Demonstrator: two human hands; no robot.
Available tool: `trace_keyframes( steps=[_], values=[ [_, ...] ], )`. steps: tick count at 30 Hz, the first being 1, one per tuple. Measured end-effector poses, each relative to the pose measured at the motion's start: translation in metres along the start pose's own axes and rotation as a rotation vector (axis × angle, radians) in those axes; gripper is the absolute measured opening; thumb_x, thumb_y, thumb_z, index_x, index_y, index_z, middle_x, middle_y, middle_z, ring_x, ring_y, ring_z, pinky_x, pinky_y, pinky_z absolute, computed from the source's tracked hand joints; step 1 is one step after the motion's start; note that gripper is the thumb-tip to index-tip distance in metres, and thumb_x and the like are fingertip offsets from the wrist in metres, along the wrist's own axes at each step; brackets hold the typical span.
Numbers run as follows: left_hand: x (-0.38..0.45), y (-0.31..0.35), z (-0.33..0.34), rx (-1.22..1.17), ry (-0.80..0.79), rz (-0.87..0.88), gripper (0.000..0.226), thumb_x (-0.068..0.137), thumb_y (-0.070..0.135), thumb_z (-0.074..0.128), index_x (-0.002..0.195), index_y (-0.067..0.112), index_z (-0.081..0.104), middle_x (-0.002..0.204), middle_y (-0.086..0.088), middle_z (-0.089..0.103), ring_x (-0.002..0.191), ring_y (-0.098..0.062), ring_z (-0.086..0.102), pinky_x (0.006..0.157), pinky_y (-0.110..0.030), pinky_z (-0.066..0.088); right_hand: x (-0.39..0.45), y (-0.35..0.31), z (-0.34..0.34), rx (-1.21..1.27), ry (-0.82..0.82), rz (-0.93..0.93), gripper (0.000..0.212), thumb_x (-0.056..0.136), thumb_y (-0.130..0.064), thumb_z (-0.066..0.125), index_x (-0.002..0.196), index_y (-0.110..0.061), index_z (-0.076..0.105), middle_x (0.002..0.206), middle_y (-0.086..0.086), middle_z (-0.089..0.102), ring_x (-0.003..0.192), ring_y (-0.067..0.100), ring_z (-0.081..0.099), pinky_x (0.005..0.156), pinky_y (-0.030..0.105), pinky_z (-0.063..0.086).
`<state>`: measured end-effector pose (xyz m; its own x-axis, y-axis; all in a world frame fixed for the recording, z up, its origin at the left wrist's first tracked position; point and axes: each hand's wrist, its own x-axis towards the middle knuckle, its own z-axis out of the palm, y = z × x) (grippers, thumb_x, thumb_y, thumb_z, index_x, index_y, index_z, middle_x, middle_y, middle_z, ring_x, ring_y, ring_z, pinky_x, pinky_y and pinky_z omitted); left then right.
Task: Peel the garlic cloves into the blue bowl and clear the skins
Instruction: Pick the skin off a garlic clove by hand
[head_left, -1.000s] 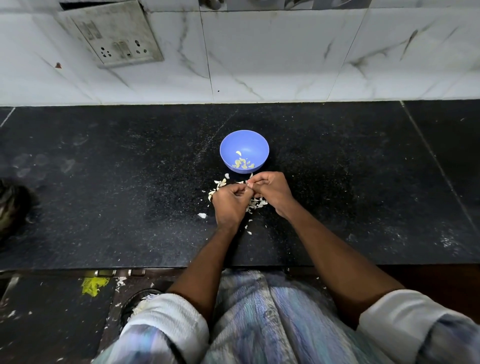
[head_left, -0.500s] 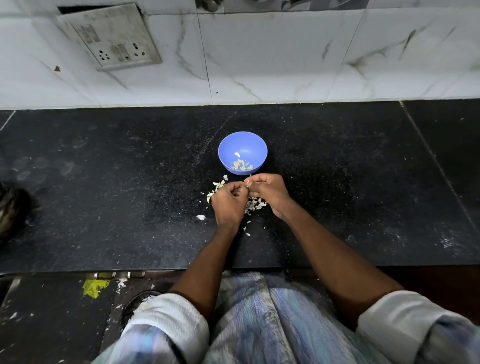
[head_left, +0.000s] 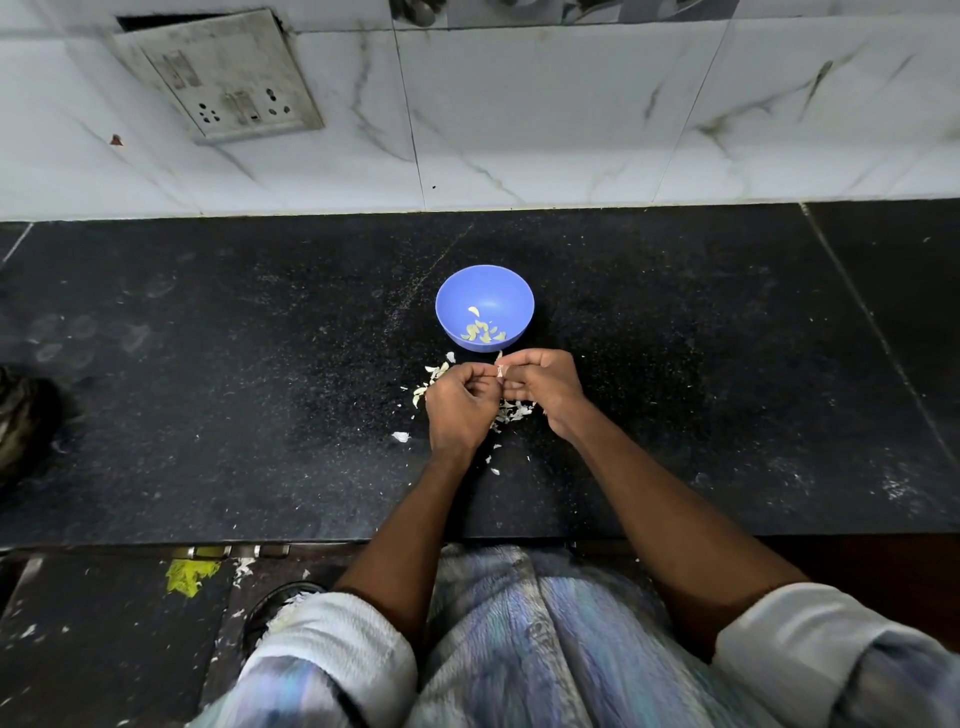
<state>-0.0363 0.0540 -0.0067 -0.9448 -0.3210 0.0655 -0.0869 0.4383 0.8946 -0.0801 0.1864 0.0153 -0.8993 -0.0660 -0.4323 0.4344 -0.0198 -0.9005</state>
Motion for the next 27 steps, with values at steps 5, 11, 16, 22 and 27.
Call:
trace_keyframes(
  steps=[5, 11, 16, 22, 27],
  values=[
    [-0.001, 0.001, -0.001, 0.039, -0.039, 0.043, 0.003, 0.088, 0.016, 0.083, 0.091, 0.017, 0.082, 0.076, 0.020, 0.070, 0.069, 0.007, 0.068, 0.065, -0.003, 0.046, -0.001, -0.002, -0.005, -0.011, 0.008, 0.030, 0.016, 0.085, 0.009, 0.067, 0.097, 0.003, 0.076, 0.083, 0.018, 0.076, 0.076, 0.022, 0.075, 0.073, 0.031, 0.064],
    [-0.001, -0.006, 0.003, -0.089, 0.000, -0.097, 0.003, 0.087, 0.018, 0.083, 0.085, 0.020, 0.084, 0.072, 0.007, 0.077, 0.067, -0.015, 0.074, 0.068, -0.028, 0.061, -0.002, 0.001, -0.010, -0.037, -0.062, 0.018, 0.015, 0.089, 0.003, 0.074, 0.104, 0.001, 0.076, 0.094, 0.015, 0.077, 0.082, 0.018, 0.075, 0.075, 0.028, 0.062],
    [0.001, -0.008, 0.007, -0.110, 0.002, -0.193, 0.006, 0.090, 0.015, 0.077, 0.085, 0.014, 0.081, 0.071, 0.004, 0.076, 0.060, -0.007, 0.068, 0.067, -0.030, 0.061, -0.001, 0.001, -0.007, -0.086, -0.060, -0.003, 0.017, 0.094, 0.003, 0.068, 0.110, 0.005, 0.072, 0.103, 0.019, 0.075, 0.084, 0.018, 0.075, 0.074, 0.026, 0.062],
    [0.000, -0.007, 0.005, -0.060, 0.006, -0.163, 0.006, 0.091, 0.018, 0.076, 0.085, 0.018, 0.078, 0.071, 0.007, 0.074, 0.060, -0.003, 0.064, 0.067, -0.026, 0.058, -0.004, 0.000, -0.008, -0.016, -0.113, 0.028, 0.020, 0.089, 0.003, 0.074, 0.109, 0.005, 0.073, 0.103, 0.017, 0.077, 0.091, 0.020, 0.075, 0.082, 0.028, 0.062],
    [0.002, -0.006, 0.004, -0.113, -0.002, -0.188, 0.006, 0.093, 0.015, 0.075, 0.092, 0.014, 0.080, 0.073, 0.003, 0.076, 0.059, -0.002, 0.063, 0.063, -0.021, 0.054, -0.003, 0.000, -0.009, 0.012, -0.085, 0.037, 0.020, 0.089, 0.004, 0.074, 0.109, 0.002, 0.074, 0.102, 0.019, 0.077, 0.088, 0.024, 0.076, 0.081, 0.030, 0.063]
  ],
)
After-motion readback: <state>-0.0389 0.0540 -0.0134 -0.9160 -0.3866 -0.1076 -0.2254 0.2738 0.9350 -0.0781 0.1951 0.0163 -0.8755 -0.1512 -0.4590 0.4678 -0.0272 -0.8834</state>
